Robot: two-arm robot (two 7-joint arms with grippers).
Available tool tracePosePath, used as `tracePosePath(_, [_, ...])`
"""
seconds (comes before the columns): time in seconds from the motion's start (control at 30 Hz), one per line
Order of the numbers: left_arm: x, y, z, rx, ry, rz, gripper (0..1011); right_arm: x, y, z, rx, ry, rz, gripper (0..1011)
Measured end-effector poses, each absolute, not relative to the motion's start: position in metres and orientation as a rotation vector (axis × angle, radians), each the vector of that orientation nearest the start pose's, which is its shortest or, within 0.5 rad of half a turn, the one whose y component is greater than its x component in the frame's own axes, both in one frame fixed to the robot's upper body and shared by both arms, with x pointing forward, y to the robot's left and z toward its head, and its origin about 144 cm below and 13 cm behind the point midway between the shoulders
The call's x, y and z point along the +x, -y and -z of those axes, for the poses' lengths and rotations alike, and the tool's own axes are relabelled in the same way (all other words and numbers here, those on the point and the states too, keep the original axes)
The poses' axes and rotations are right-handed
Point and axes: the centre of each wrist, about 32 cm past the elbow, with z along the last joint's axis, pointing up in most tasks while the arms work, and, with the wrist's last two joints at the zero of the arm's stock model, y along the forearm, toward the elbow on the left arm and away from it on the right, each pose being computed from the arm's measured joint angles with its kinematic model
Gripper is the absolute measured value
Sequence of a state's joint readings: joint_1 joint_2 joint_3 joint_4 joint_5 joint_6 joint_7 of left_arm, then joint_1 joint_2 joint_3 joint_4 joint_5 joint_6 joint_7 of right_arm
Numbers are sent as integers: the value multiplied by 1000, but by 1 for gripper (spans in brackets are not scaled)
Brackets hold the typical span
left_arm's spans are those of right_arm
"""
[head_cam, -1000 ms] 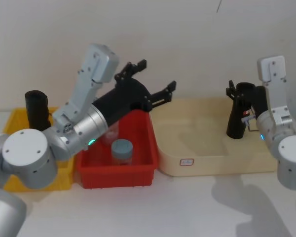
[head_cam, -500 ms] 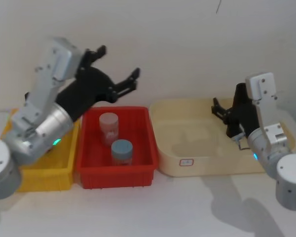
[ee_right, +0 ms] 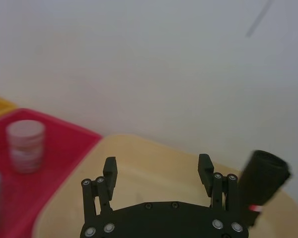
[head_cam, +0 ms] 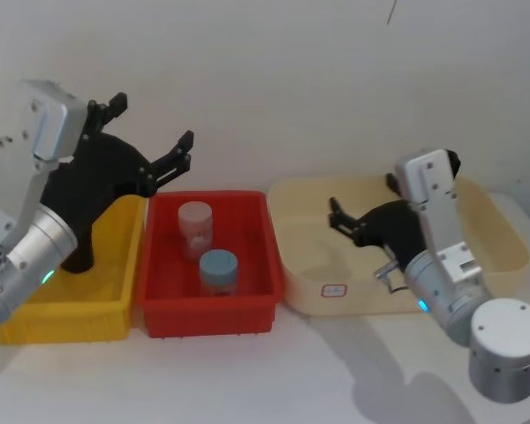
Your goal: Pick up the garbage bag with the one hand and transfer it to the other hand.
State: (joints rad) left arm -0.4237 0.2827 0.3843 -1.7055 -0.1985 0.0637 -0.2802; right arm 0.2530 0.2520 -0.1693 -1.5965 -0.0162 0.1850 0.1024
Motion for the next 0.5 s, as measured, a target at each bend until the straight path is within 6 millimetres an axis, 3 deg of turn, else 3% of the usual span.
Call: tracePosePath(0.5, [514, -190, -1303, -93, 386, -921, 1000, 508, 208, -1230, -203, 196, 1175, 1000])
